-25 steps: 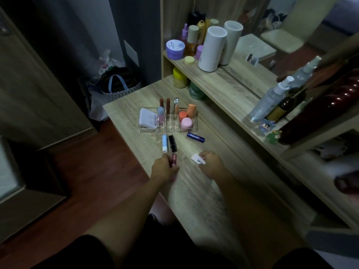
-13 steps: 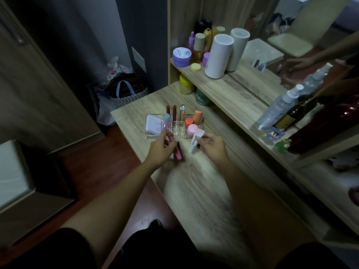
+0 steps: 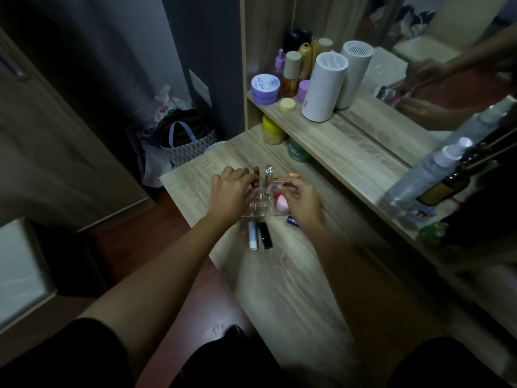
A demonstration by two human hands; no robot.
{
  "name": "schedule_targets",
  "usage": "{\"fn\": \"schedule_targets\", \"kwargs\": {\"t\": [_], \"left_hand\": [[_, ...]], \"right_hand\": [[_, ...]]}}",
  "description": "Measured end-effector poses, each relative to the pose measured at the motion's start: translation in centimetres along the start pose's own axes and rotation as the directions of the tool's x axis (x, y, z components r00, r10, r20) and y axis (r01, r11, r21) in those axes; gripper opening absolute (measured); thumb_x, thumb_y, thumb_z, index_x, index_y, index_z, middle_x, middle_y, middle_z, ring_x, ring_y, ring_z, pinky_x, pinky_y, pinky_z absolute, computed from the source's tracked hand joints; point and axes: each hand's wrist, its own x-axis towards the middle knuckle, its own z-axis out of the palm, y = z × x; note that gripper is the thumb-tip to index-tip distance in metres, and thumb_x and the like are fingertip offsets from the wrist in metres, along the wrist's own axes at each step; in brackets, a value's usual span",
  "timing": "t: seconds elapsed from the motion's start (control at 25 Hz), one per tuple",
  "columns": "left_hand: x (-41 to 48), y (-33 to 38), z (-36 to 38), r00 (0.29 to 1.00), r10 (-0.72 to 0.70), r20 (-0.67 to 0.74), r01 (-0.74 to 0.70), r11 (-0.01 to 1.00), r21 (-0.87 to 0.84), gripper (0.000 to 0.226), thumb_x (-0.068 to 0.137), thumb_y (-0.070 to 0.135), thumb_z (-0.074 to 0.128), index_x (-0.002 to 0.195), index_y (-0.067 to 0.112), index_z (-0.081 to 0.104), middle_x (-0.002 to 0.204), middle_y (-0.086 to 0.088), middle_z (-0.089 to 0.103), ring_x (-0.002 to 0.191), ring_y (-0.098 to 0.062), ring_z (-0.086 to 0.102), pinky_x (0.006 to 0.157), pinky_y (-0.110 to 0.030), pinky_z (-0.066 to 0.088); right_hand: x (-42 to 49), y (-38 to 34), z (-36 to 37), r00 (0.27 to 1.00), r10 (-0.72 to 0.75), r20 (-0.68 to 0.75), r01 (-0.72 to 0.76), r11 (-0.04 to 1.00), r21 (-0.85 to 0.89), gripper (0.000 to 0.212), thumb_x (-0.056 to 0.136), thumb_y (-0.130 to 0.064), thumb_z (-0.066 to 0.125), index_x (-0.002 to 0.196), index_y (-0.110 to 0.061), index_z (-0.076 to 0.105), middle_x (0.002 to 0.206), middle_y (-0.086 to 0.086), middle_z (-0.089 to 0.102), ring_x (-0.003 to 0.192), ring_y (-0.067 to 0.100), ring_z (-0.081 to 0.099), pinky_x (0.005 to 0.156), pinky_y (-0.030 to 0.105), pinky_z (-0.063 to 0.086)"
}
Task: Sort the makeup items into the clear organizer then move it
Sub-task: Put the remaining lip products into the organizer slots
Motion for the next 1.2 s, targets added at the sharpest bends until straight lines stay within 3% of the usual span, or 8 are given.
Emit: {"fn": "schedule_targets", "kwargs": {"t": [0.24, 0.4, 0.48, 0.56, 0.64, 0.8, 1.04, 1.2], "left_hand": [[1.4, -0.3, 1.0, 0.994, 0.079, 0.073, -0.087, 0.99, 0.11, 0.027, 0.09, 0.037, 0.052, 0.107, 0.021, 0.065, 0.103, 0.001, 0.068, 0.103, -0.025, 0.05, 0.08, -0.04, 0.034], [1.7, -0.2, 1.1, 0.987, 0.114, 0.118, -0.127, 0.986, 0.11, 0.027, 0.088, 0.035, 0.053, 0.106, 0.019, 0.065, 0.104, 0.0, 0.069, 0.102, -0.027, 0.049, 0.08, -0.04, 0.034], [1.7, -0.5, 1.3, 0.989, 0.08, 0.125, -0.09, 0.993, 0.08, 0.026, 0.088, 0.034, 0.055, 0.107, 0.019, 0.061, 0.103, -0.001, 0.069, 0.103, -0.026, 0.049, 0.082, -0.04, 0.034], [1.8, -0.7, 1.2, 0.99, 0.072, 0.123, -0.082, 0.994, 0.078, 0.022, 0.086, 0.033, 0.058, 0.103, 0.018, 0.06, 0.099, -0.002, 0.071, 0.102, -0.027, 0.05, 0.082, -0.041, 0.034], [1.9, -0.8, 1.0, 0.988, 0.113, 0.101, -0.128, 0.981, 0.149, 0.019, 0.081, 0.03, 0.066, 0.093, 0.016, 0.064, 0.089, -0.002, 0.073, 0.094, -0.028, 0.056, 0.078, -0.04, 0.04], [1.9, -0.9, 1.0, 0.983, 0.17, 0.075, -0.184, 0.943, 0.276, 0.019, 0.074, 0.031, 0.072, 0.084, 0.015, 0.069, 0.082, -0.002, 0.071, 0.081, -0.028, 0.063, 0.07, -0.035, 0.047], [1.9, -0.9, 0.7, 0.986, 0.147, 0.078, -0.16, 0.963, 0.216, 0.024, 0.083, 0.031, 0.061, 0.096, 0.013, 0.069, 0.095, -0.005, 0.071, 0.091, -0.03, 0.06, 0.073, -0.042, 0.044], [1.0, -0.6, 0.3, 0.991, 0.119, 0.064, -0.126, 0.985, 0.121, 0.025, 0.086, 0.026, 0.059, 0.104, 0.01, 0.066, 0.103, -0.011, 0.067, 0.096, -0.033, 0.056, 0.075, -0.044, 0.042]], "right_hand": [[1.0, 0.7, 1.4, 0.999, -0.037, -0.038, 0.035, 0.998, -0.06, 0.024, 0.09, -0.013, 0.06, 0.112, -0.008, 0.064, 0.092, -0.005, 0.065, 0.064, -0.017, 0.055, 0.055, -0.009, 0.038], [1.6, 1.1, 1.7, 0.994, -0.106, -0.024, 0.1, 0.977, -0.188, 0.027, 0.09, -0.01, 0.058, 0.116, -0.007, 0.062, 0.106, 0.007, 0.066, 0.072, -0.012, 0.05, 0.061, -0.009, 0.039], [1.6, 1.3, 1.8, 0.989, -0.146, 0.015, 0.146, 0.964, -0.224, 0.025, 0.09, -0.01, 0.059, 0.114, -0.008, 0.064, 0.109, 0.008, 0.066, 0.08, -0.003, 0.055, 0.07, 0.001, 0.047], [1.5, 1.5, 2.0, 0.981, -0.186, 0.051, 0.193, 0.951, -0.241, 0.024, 0.089, -0.009, 0.059, 0.112, -0.007, 0.066, 0.111, 0.01, 0.065, 0.092, 0.008, 0.055, 0.085, 0.02, 0.05], [1.4, 1.6, 2.3, 0.983, -0.18, 0.042, 0.184, 0.953, -0.241, 0.025, 0.089, -0.007, 0.059, 0.114, -0.007, 0.065, 0.113, 0.011, 0.063, 0.094, 0.01, 0.055, 0.085, 0.026, 0.05], [1.4, 1.6, 2.8, 0.996, -0.087, 0.004, 0.086, 0.984, -0.154, 0.033, 0.089, -0.005, 0.058, 0.122, -0.011, 0.058, 0.106, 0.008, 0.066, 0.088, 0.008, 0.06, 0.076, 0.016, 0.052], [1.1, 1.6, 2.4, 0.998, -0.064, 0.023, 0.067, 0.989, -0.133, 0.031, 0.086, -0.008, 0.063, 0.117, -0.012, 0.059, 0.106, 0.005, 0.065, 0.087, 0.005, 0.06, 0.067, 0.006, 0.047], [0.0, 2.1, 1.7, 0.999, -0.045, -0.009, 0.043, 0.986, -0.159, 0.027, 0.086, -0.009, 0.062, 0.112, -0.014, 0.06, 0.103, 0.004, 0.063, 0.087, 0.01, 0.061, 0.068, 0.01, 0.048]]}}
